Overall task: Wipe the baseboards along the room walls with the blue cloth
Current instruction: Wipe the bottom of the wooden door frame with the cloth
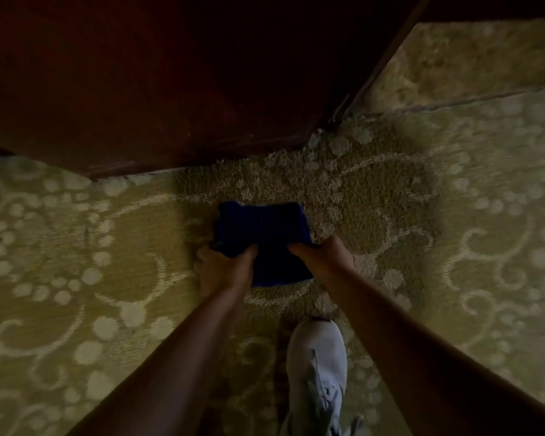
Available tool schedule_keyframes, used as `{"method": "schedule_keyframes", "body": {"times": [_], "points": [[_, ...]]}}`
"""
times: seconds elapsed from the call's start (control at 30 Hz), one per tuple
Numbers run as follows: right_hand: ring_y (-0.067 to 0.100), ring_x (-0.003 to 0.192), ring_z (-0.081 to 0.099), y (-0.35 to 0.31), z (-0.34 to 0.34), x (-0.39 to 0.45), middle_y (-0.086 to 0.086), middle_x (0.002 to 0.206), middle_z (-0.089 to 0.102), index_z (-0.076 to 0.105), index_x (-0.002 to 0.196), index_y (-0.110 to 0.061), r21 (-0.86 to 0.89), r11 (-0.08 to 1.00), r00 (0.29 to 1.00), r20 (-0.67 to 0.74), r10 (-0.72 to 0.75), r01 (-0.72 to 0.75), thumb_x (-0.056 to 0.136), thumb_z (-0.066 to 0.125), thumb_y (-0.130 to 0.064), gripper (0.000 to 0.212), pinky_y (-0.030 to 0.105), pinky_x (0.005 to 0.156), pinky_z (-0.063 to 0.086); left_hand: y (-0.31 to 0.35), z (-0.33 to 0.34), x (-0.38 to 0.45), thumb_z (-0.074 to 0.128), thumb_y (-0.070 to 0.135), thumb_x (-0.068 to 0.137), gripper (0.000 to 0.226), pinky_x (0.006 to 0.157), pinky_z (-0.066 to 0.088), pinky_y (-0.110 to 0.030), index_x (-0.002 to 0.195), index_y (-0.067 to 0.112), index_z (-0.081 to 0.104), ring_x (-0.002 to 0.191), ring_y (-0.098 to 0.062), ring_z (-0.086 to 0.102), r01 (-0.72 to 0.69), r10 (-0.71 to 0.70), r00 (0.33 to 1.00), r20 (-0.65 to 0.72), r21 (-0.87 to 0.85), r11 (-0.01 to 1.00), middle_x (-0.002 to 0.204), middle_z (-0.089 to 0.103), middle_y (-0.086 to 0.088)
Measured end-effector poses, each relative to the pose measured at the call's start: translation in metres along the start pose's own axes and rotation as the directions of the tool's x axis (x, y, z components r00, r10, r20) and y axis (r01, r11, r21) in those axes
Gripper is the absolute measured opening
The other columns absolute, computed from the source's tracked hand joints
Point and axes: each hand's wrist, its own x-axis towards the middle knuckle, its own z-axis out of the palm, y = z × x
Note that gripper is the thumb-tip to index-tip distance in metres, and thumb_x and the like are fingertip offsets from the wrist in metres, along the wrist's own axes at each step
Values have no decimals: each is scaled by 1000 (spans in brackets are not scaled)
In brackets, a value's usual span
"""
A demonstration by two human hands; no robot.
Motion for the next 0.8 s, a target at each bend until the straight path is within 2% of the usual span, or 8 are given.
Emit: {"method": "schedule_keyframes", "body": {"times": [0.07,0.13,0.2,0.27,0.37,0.43,0.6,0.8], "points": [[35,110,59,3,12,8,16,125,55,44,124,-9,158,985,998,-14,65,-62,71,80,-49,76,45,84,56,-4,4,6,87,47,67,107,101,48,-46,147,7,28,132,-39,48,68,-70,997,-26,-82,994,150,39,-17],[38,111,60,5,20,9,18,127,54,40,124,-10,340,929,988,4,152,-145,64,86,-45,83,50,88,57,-9,6,16,88,55,60,123,108,42,-48,152,4,24,137,-42,42,144,-144,990,11,-135,980,155,34,-20],[36,110,62,5,24,10,16,122,58,43,125,-6,481,849,976,89,200,-218,62,90,-39,86,48,90,57,-10,4,17,87,66,47,130,108,43,-52,147,0,37,131,-44,49,187,-178,982,63,-186,965,148,46,-23],[31,105,64,2,22,10,12,108,64,53,114,-2,562,790,968,178,176,-247,69,87,-28,62,45,93,56,-6,-2,16,89,69,35,131,101,50,-50,141,3,48,124,-40,57,229,-204,971,124,-245,942,139,56,-18],[26,93,66,-6,12,1,14,107,69,62,115,-2,609,766,975,197,103,-204,79,79,-18,42,35,69,55,-18,8,39,87,69,17,135,88,54,-40,136,13,56,113,-32,63,308,-235,940,249,-315,898,130,63,-10],[25,91,67,-13,2,-9,15,112,70,62,121,-4,668,717,972,231,54,-199,83,75,-14,41,32,65,52,-22,16,58,86,67,42,102,92,54,-42,129,21,59,112,-30,63,348,-239,921,307,-374,860,127,64,-9],[26,90,67,-25,-44,-35,16,109,68,62,112,-5,822,542,974,224,-27,-174,92,62,-12,21,33,70,55,42,-14,-20,78,43,80,65,92,52,-44,135,19,51,114,-31,58,349,-135,884,448,-439,828,128,57,-9],[30,102,70,-47,-85,9,18,123,67,53,135,-7,939,344,1000,9,21,-15,75,74,-28,66,33,65,59,95,25,-38,68,34,91,58,82,51,-41,142,14,48,115,-32,55,431,-68,808,586,-507,747,134,53,-12]]}}
